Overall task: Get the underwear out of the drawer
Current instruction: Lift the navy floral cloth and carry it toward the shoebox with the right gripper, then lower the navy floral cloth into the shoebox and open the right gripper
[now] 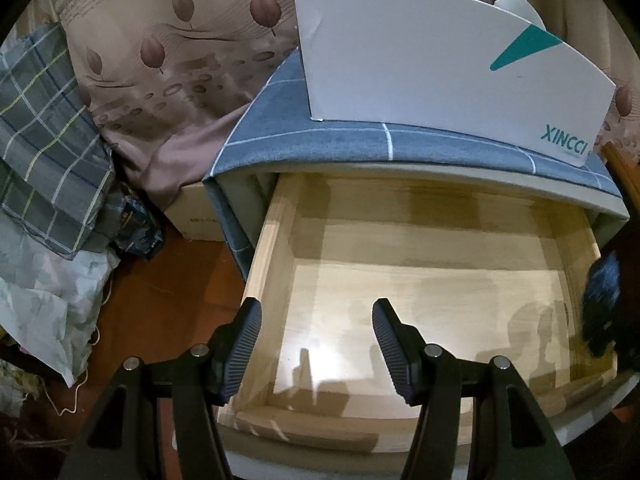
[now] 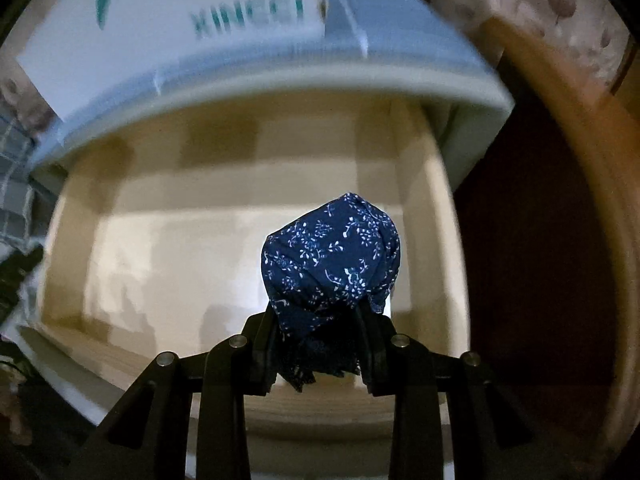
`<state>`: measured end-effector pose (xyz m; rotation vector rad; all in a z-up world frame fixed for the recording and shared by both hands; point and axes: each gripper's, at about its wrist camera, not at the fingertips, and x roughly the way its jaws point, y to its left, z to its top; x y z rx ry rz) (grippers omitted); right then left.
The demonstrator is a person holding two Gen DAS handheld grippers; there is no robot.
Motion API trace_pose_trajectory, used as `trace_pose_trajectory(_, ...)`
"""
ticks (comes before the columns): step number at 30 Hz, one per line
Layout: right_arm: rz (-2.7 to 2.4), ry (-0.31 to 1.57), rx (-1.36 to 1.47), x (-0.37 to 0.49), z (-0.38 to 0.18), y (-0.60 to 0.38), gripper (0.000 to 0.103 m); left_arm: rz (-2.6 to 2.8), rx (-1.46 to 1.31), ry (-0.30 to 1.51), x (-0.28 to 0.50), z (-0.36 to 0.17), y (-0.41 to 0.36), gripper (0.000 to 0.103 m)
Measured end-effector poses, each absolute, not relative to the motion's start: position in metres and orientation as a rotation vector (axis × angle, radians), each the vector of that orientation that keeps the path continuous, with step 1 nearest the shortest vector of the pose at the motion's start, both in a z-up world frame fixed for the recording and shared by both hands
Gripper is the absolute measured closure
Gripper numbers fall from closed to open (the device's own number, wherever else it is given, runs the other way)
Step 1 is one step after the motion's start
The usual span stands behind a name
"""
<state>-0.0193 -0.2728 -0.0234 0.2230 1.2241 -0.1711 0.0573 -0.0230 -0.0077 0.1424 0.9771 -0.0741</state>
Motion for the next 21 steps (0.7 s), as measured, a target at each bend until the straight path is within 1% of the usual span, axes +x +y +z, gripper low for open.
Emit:
trace_pose_trajectory(9, -0.150, 1.023, 0.194, 0.002, 0.074, -0.271, 0.074, -0.094, 0.125, 0.984, 0.060, -0.009, -0.019, 0.044)
trace_pose_trajectory(16, -0.113, 0.936, 0.156, 0.037, 0.137, -0.265, 0.074, -0.097, 0.095, 0.988, 0.061, -0.008, -0.015, 0.044)
trace_pose_trajectory(21, -0.102, 0.886, 0.151, 0.063, 0.170, -0.265, 0.074, -0.098, 0.073, 0.991, 0.061, -0.007, -0.012, 0.044)
